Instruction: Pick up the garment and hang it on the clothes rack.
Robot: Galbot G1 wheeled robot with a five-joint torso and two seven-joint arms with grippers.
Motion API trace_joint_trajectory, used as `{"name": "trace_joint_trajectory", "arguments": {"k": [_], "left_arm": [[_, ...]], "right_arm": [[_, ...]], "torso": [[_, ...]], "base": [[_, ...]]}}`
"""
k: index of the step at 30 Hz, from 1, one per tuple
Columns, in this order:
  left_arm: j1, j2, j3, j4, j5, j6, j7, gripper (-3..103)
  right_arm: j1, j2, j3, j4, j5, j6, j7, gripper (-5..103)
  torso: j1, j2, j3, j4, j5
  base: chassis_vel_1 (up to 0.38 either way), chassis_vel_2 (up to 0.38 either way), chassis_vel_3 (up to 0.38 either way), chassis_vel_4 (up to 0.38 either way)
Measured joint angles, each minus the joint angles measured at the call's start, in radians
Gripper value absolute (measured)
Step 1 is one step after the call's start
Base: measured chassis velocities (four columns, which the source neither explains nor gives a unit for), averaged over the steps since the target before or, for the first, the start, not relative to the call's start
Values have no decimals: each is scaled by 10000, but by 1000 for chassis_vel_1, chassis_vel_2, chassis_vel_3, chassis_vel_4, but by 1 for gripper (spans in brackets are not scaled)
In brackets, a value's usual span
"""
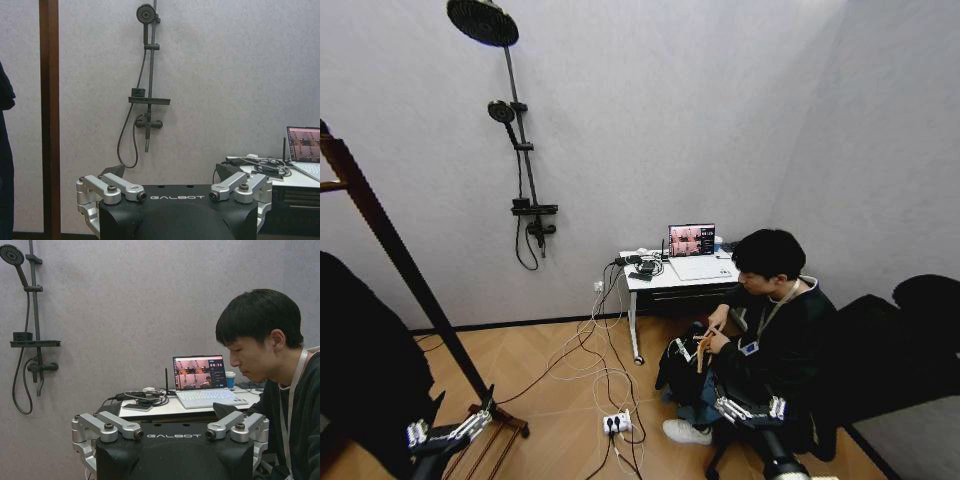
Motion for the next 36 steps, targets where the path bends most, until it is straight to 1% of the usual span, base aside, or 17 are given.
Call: {"name": "trace_joint_trajectory", "arguments": {"k": [14, 18, 27, 33, 36], "left_arm": [[0, 1, -2, 1, 0, 0, -11, 100], [0, 1, -1, 0, 1, 0, -11, 100], [0, 0, 0, 0, 0, 0, -8, 100], [0, 1, 0, 0, 0, 0, -6, 100], [0, 1, 0, 0, 0, 0, -2, 100]], "right_arm": [[0, 2, -4, 1, 0, 1, -1, 100], [0, 0, -3, 0, 0, 0, -1, 100], [0, -1, 0, 0, 0, 0, -1, 100], [1, 0, 0, 0, 0, 0, -1, 100], [1, 0, 0, 0, 0, 0, -1, 100]], "torso": [[0, 0, 0, 0, -7], [1, 0, 0, 0, 2], [1, -2, 0, -1, -2], [2, -1, 0, 2, -3], [3, -2, 1, -2, 0]], "base": [[107, 105, -107, -109], [0, 0, 0, 0], [-2, -70, -1, 68], [134, -105, -126, 114], [179, -164, -204, 160]]}}
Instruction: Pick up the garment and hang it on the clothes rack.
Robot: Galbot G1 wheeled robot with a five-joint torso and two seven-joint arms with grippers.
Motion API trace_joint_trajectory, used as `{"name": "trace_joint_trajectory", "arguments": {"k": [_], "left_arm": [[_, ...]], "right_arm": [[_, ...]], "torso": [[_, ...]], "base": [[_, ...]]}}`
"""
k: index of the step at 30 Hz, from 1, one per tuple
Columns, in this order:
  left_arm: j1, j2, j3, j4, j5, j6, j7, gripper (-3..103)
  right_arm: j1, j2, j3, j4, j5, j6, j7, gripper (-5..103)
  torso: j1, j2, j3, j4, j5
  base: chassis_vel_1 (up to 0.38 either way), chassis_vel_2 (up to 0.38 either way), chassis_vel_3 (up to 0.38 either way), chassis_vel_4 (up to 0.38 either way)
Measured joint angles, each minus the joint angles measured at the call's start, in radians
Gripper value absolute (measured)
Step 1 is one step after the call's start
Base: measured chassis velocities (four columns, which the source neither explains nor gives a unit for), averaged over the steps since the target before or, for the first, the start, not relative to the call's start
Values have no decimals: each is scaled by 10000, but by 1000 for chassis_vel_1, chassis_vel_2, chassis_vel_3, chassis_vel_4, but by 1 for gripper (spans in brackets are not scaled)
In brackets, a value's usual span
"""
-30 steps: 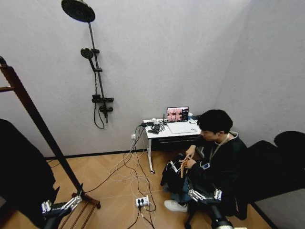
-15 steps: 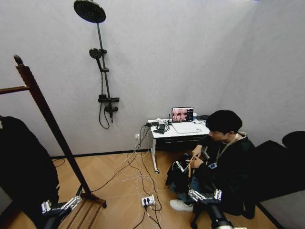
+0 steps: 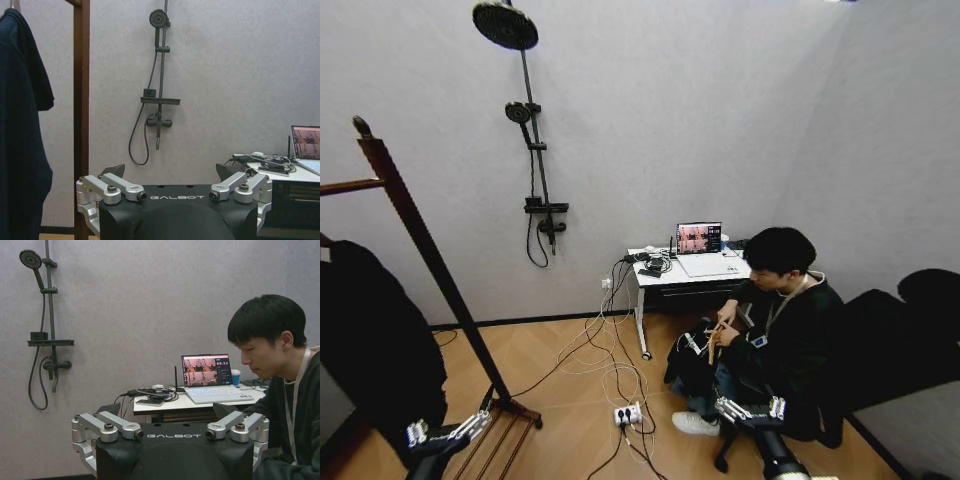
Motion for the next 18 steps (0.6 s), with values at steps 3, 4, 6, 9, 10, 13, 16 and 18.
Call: {"name": "trace_joint_trajectory", "arguments": {"k": [3, 4, 6, 9, 10, 13, 16, 18], "left_arm": [[0, 0, 0, 0, 0, 0, -1, 100], [0, 0, 0, 0, 0, 0, -1, 100], [0, 0, 0, 0, 0, 0, -2, 100], [0, 0, 0, 0, 0, 0, -1, 100], [0, 0, 0, 0, 0, 0, 0, 100], [0, 0, 0, 0, 0, 0, 0, 100], [0, 0, 0, 0, 0, 0, 2, 100], [0, 0, 0, 0, 0, 0, 0, 100]], "right_arm": [[0, 0, 0, 0, 0, 0, 0, 100], [0, 0, 0, 0, 0, 0, 0, 100], [0, 0, 0, 0, 0, 0, 0, 100], [0, 0, 0, 0, 0, 0, 0, 100], [0, 0, 1, 0, 0, 0, 0, 100], [0, 0, 1, 0, 0, 0, 0, 100], [0, 0, 1, 0, 0, 0, 0, 100], [0, 0, 1, 0, 0, 0, 0, 100]], "torso": [[-3, 1, -1, 2, -7], [-2, 0, 0, 2, -3], [-3, 1, -1, 3, 4], [-3, 1, 0, 3, 1], [-4, 2, -1, 2, 0], [-2, 0, 0, 2, -7], [-6, 3, -2, 2, 2], [-7, 3, -3, 1, -2]], "base": [[218, -214, -215, 233], [226, -227, -245, 234], [276, -259, -277, 282], [297, -293, -291, 289], [308, -292, -299, 313], [319, -313, -319, 352], [345, -355, -333, 348], [358, -368, -319, 375]]}}
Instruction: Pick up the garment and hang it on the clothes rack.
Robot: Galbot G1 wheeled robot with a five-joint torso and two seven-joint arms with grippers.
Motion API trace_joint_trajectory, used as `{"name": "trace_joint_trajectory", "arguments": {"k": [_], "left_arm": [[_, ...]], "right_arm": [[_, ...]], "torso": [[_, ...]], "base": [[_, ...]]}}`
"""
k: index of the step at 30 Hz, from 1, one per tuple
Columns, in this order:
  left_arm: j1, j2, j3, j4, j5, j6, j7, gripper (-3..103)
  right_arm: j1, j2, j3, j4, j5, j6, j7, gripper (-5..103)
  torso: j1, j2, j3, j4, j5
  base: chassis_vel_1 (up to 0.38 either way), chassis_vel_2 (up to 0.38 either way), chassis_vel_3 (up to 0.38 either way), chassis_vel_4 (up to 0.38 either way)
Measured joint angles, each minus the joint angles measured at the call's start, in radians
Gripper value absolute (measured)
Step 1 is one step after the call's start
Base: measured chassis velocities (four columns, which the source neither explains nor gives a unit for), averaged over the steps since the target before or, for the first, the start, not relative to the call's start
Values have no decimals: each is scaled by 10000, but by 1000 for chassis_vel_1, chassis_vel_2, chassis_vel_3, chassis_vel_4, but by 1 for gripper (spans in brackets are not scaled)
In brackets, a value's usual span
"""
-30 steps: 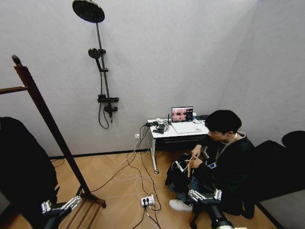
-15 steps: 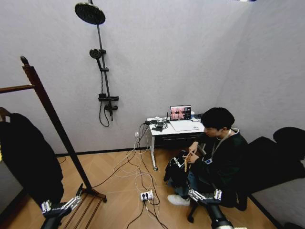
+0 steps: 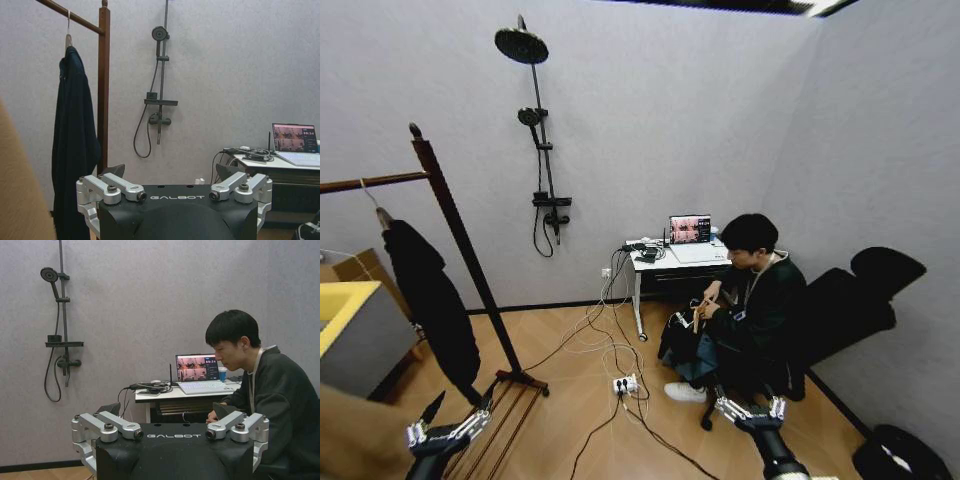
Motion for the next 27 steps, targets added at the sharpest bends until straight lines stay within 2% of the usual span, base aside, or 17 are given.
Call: {"name": "trace_joint_trajectory", "arguments": {"k": [1, 2, 6, 8, 11, 14, 17, 18, 22, 25, 27], "left_arm": [[1, 0, 0, 0, 0, 0, 0, 100], [0, 0, 0, 0, 0, 0, -1, 100], [1, 0, 0, 1, 0, 0, -1, 100], [1, 0, 0, 1, 0, 0, 0, 100], [1, 0, 0, 1, -1, 0, 0, 100], [1, 0, 0, 0, 0, 0, 1, 100], [1, 0, 0, 1, -1, 0, -1, 100], [1, 0, 0, 0, 0, 0, 1, 100], [1, 0, 0, 1, 0, 0, -3, 100], [1, 0, 0, 0, 0, 0, 2, 100], [1, 0, 1, 1, 0, 0, -2, 100]], "right_arm": [[0, 0, -2, 0, 0, 0, 0, 100], [1, 0, -1, -1, 0, 0, 0, 100], [-1, 1, -1, 0, 0, 0, 0, 100], [0, 0, -2, -1, 0, 0, 0, 100], [0, 1, -2, 0, 0, 0, -1, 100], [0, 0, -1, -1, 0, 0, 0, 100], [-1, 0, -1, 0, 0, 0, 0, 100], [0, 0, 0, -1, 0, 0, 0, 100], [0, 1, -2, -1, 0, 0, 0, 100], [1, 0, -2, -2, 0, 0, 0, 100], [-1, 1, -2, 0, 0, 0, -1, 100]], "torso": [[2, -1, 1, 1, -5], [2, 0, 1, 2, 7], [1, -1, 1, 0, -7], [3, -1, 1, 4, 8], [2, 0, 1, 0, -8], [6, -2, 2, 1, 9], [5, -1, 1, 1, -9], [7, -2, 2, 1, 4], [5, -1, 1, 2, -8], [6, -3, 2, 3, 14], [4, -1, 1, 1, -11]], "base": [[358, -353, -389, 375], [399, -354, -369, 345], [348, -363, -368, 353], [371, -355, -361, 336], [347, -348, -340, 347], [350, -356, -360, 343], [349, -349, -336, 342], [400, -339, -348, 346], [363, -355, -350, 346], [371, -358, -347, 351], [338, -342, -333, 374]]}}
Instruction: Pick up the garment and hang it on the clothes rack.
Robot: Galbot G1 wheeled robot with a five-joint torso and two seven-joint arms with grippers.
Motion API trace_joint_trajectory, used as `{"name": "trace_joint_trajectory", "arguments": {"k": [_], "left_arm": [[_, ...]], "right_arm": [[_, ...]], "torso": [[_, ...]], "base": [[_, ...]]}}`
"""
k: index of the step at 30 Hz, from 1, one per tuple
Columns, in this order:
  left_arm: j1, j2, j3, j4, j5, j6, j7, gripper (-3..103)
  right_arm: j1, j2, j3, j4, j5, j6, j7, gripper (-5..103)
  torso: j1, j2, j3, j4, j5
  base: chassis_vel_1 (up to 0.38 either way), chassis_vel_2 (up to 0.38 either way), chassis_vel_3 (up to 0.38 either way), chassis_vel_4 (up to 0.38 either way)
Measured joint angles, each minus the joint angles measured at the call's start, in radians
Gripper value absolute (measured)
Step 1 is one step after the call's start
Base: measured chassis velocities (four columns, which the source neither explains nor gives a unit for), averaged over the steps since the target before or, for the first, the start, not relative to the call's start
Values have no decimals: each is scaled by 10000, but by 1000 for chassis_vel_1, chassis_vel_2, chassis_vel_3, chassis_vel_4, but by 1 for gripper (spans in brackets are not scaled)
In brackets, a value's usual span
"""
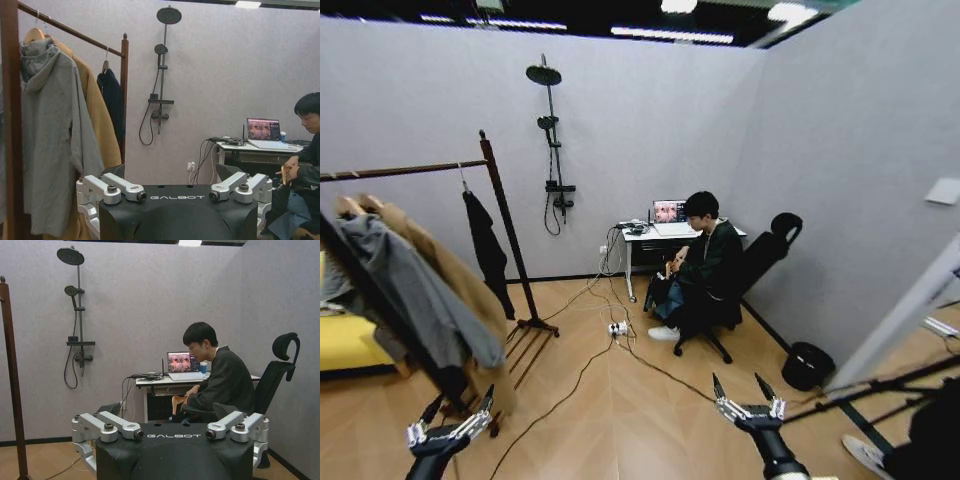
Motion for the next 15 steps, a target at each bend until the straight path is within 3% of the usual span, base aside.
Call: {"name": "trace_joint_trajectory", "arguments": {"k": [3, 8, 15], "left_arm": [[1, 0, 0, -1, 0, 0, 3, 100], [1, 0, -1, -1, 0, 0, -1, 100], [-1, 0, 0, -1, 0, 0, 2, 100]], "right_arm": [[-2, -1, 1, -1, 0, 0, 1, 100], [-1, 0, 0, 0, 0, 0, 0, 100], [5, 0, 1, -1, 0, 0, 1, 100]], "torso": [[-9, 5, -3, 0, 20], [-9, 5, -2, -1, 13], [11, -7, 5, 0, 13]], "base": [[296, -274, -281, 302], [140, -96, -162, 186], [-20, -20, 35, 2]]}}
